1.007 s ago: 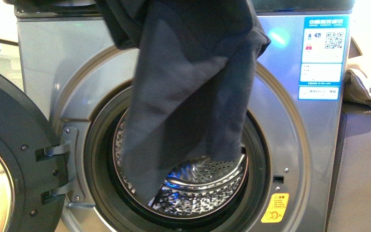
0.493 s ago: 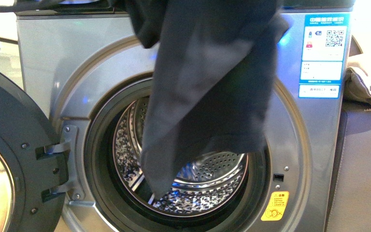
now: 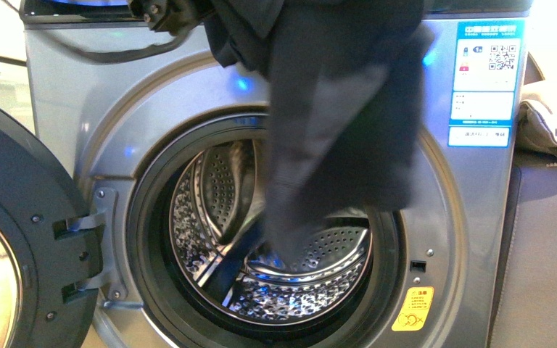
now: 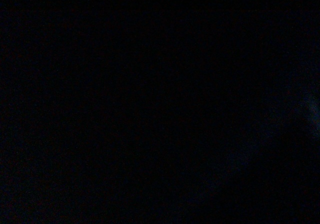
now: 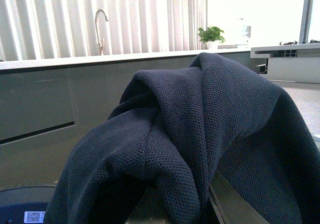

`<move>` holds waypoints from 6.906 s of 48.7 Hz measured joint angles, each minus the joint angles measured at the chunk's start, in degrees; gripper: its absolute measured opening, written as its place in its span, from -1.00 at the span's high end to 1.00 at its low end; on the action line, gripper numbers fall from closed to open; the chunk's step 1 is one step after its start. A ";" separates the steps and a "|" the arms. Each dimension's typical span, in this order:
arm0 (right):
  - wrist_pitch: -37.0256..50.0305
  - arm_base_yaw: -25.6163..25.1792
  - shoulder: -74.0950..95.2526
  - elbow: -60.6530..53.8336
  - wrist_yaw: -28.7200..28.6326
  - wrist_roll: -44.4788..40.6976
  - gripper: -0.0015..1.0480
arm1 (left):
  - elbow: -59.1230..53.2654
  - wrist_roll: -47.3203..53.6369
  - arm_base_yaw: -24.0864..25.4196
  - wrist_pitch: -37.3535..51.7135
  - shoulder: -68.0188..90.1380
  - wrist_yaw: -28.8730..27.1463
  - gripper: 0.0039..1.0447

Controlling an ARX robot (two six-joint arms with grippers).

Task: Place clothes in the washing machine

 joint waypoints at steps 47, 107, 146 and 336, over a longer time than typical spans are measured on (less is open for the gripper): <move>0.13 -0.09 0.00 0.00 -0.02 -0.04 0.32 | 5.97 4.44 -2.19 1.14 5.88 -14.88 -0.50; 0.22 -0.04 -0.35 0.00 -0.07 0.00 -0.85 | -27.87 6.29 6.29 23.28 5.09 -6.78 0.81; 0.22 -0.04 -0.35 0.00 -0.07 0.00 -0.85 | 12.98 12.39 8.96 26.01 46.97 -8.37 0.82; -1.51 9.90 -22.23 -25.46 47.69 1.79 -0.85 | -53.96 0.44 34.21 -0.85 -45.59 18.97 -0.88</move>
